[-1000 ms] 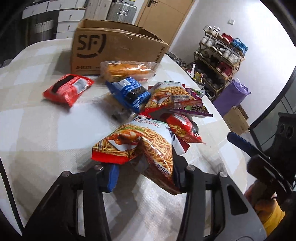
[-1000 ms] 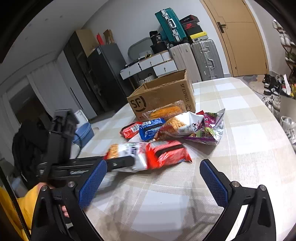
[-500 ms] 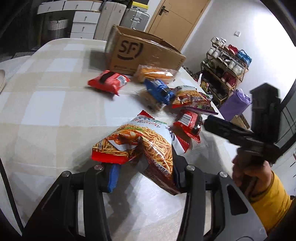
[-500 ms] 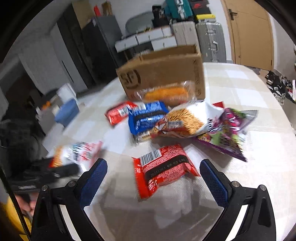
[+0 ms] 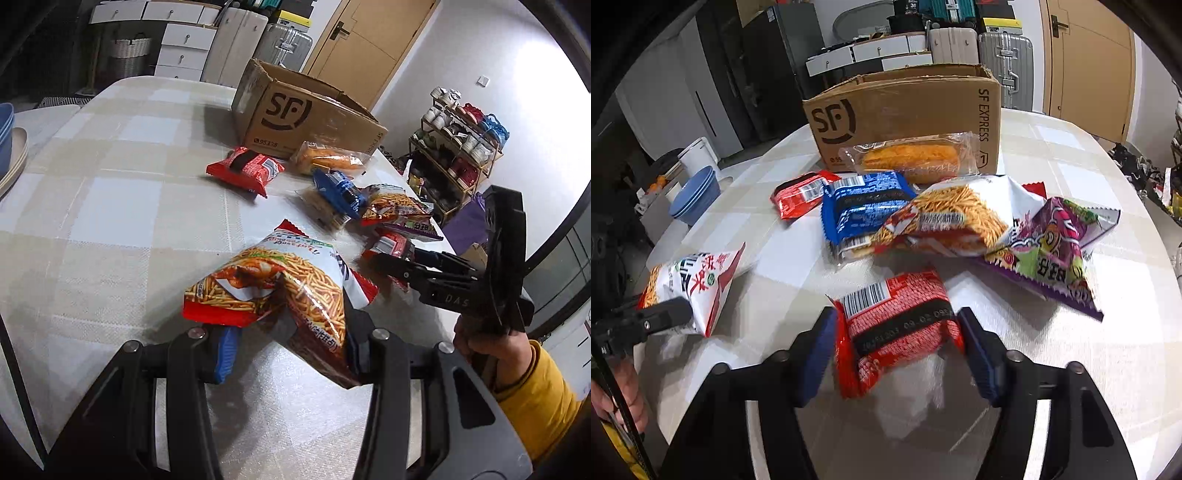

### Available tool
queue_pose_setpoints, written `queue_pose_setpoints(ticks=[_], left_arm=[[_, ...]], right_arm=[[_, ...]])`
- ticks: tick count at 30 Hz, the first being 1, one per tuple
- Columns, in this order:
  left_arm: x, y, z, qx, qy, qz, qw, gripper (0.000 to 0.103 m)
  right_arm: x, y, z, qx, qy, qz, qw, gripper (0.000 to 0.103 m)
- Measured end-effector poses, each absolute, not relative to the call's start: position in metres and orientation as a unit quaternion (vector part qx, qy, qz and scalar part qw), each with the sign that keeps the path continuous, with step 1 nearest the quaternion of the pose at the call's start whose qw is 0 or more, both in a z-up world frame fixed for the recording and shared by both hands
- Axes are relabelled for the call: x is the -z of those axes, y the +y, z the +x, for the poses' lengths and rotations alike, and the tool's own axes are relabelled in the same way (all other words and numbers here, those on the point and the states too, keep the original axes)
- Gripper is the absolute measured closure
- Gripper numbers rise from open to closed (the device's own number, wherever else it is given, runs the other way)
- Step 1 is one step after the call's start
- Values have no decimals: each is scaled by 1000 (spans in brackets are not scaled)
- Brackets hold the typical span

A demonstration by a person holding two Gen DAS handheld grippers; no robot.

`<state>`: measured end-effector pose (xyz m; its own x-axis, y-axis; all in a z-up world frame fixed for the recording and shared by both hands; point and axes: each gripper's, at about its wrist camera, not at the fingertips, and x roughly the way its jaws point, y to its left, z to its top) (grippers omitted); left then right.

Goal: Organize snacks
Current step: 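Close the right gripper on the red wafer pack and lift it, then carry the noodle bag and red wafer pack over the box with both grippers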

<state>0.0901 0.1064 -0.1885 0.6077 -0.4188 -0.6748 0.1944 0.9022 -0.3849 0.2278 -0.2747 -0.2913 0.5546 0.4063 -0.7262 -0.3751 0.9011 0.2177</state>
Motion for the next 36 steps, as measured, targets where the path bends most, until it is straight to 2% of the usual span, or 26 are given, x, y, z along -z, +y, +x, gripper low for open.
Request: queue_pose_setpoints(ticks=[4, 10, 21, 36], left_arm=[[181, 103, 84, 175, 402, -133, 889, 60], [163, 100, 69, 177, 388, -125, 896, 60], [130, 90, 43, 185, 370, -112, 903, 60], [85, 75, -2, 210, 337, -94, 913, 60]], right_arm=[[288, -280, 222, -225, 413, 34, 882, 50], [276, -288, 203, -237, 394, 49, 887, 50], [226, -328, 151, -283, 324, 144, 891, 50], [199, -335, 107, -300, 291, 159, 894, 50]])
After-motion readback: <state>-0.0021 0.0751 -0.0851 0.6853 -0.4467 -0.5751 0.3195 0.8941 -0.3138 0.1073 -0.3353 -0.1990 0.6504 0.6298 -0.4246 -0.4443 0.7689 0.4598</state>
